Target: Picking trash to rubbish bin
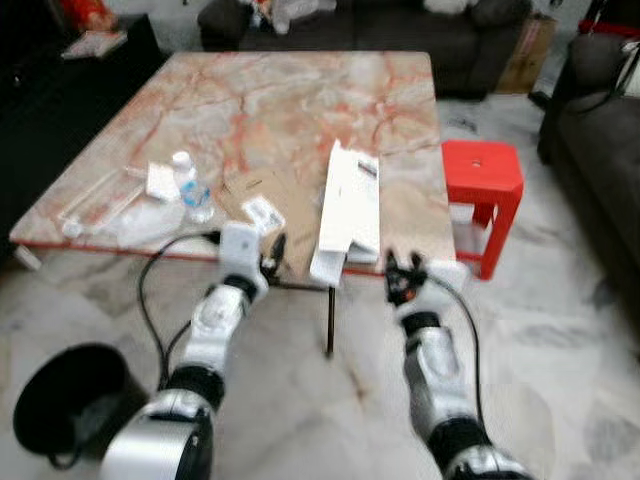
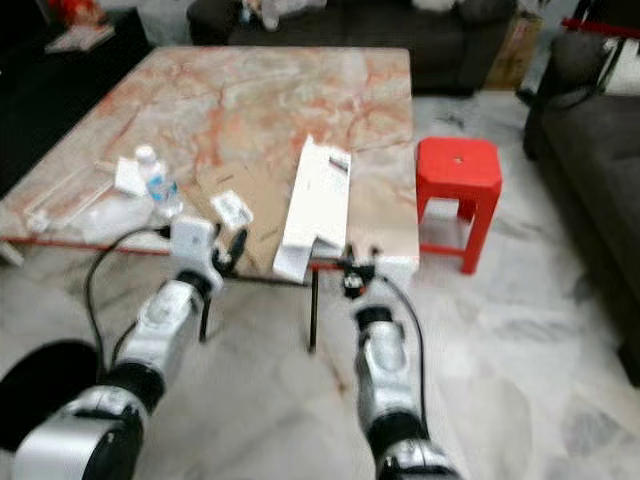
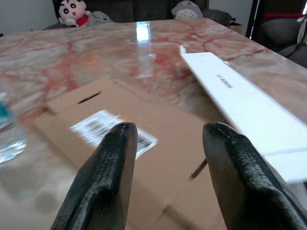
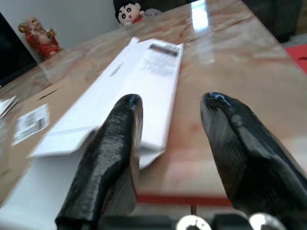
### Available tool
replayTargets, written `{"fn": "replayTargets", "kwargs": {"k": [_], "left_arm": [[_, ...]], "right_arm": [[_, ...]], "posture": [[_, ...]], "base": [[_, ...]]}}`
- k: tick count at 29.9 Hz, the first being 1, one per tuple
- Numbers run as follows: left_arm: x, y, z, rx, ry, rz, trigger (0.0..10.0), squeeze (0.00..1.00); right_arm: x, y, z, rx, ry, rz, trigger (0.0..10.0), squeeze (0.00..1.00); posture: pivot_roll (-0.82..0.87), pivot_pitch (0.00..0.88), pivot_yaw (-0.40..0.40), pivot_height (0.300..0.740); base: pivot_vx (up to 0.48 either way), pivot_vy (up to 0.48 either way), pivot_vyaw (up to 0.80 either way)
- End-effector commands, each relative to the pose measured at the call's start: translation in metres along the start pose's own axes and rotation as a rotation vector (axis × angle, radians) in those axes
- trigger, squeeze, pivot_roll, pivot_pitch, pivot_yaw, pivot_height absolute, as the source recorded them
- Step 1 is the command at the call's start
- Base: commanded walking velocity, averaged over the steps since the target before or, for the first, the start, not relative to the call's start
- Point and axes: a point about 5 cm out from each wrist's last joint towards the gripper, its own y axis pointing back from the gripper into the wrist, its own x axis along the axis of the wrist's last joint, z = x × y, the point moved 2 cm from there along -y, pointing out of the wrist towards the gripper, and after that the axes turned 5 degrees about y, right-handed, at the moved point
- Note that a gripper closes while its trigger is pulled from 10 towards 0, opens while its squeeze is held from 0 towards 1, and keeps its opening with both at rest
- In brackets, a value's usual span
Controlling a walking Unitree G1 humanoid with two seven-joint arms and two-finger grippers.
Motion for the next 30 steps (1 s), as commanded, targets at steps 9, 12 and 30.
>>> {"fn": "replayTargets", "kwargs": {"k": [9,12,30], "left_arm": [[0.0003,-0.0026,0.0134,-0.029,0.025,0.006,10.0,0.0],[0.0006,-0.0026,0.0133,-0.027,0.025,0.008,10.0,0.0],[0.0052,-0.0037,0.0128,-0.017,0.028,0.03,10.0,0.0]], "right_arm": [[0.0012,0.0013,0.0124,-0.031,0.004,0.003,10.0,0.0],[0.001,0.0014,0.0121,-0.031,0.003,0.003,10.0,0.0],[0.0013,0.001,0.007,0.015,0.037,0.003,10.0,0.0]], "posture": [[0.19,0.063,0.054,0.74],[0.19,0.065,0.054,0.74],[0.19,0.068,0.043,0.74]], "base": [[0.365,0.0,0.0],[0.366,0.0,0.0],[0.365,0.0,0.04]]}}
